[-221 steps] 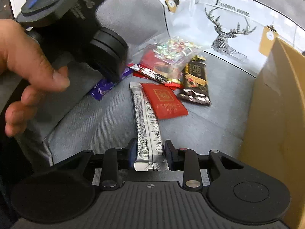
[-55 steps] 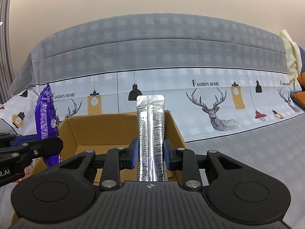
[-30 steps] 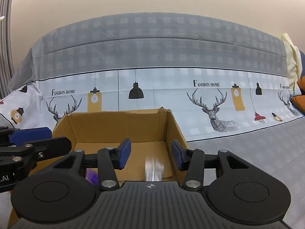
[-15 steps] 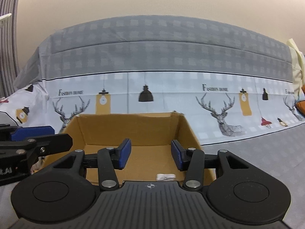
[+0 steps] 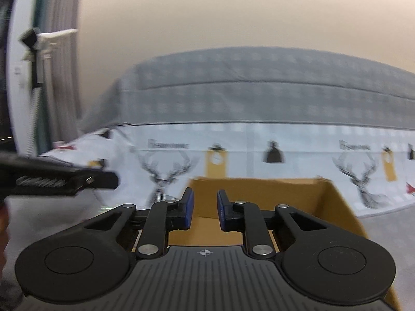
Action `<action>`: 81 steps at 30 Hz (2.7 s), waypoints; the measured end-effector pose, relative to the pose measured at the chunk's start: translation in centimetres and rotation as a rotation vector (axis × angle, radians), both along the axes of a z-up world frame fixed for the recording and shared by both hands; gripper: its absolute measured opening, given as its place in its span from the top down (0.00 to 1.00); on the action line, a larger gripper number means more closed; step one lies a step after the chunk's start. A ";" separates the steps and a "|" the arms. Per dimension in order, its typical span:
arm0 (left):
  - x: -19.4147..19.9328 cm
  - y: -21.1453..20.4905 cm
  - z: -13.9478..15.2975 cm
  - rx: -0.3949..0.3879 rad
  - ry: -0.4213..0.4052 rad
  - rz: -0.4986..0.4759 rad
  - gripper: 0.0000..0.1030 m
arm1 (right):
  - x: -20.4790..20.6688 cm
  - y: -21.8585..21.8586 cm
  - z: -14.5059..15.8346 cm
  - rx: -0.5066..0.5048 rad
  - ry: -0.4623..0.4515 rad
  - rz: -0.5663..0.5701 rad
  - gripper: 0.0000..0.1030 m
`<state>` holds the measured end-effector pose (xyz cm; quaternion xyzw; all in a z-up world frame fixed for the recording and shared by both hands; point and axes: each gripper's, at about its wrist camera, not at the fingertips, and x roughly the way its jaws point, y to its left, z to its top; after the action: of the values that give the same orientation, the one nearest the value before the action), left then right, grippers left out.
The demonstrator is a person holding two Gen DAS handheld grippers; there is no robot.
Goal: Organize snacks
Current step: 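Move both tools back to the snack pile and grasp the candy bag with the left tool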
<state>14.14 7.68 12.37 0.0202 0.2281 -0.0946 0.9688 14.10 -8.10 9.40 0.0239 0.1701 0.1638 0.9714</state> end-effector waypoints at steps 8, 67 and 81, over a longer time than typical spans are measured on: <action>0.5 10.2 -2.3 -0.211 0.129 0.305 0.87 | -2.0 7.4 -0.6 -0.013 0.025 0.217 0.80; 2.9 13.6 -7.1 -0.157 0.276 0.351 0.86 | -1.1 22.1 -12.9 -0.636 0.192 0.471 0.50; 2.4 13.7 -6.9 -0.153 0.269 0.347 0.86 | -0.2 18.5 -7.6 -0.283 0.299 0.485 0.99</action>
<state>16.49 21.42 5.50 -0.1055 0.3475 0.0545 0.9301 13.94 10.37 1.78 -0.1291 0.3328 0.3601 0.8619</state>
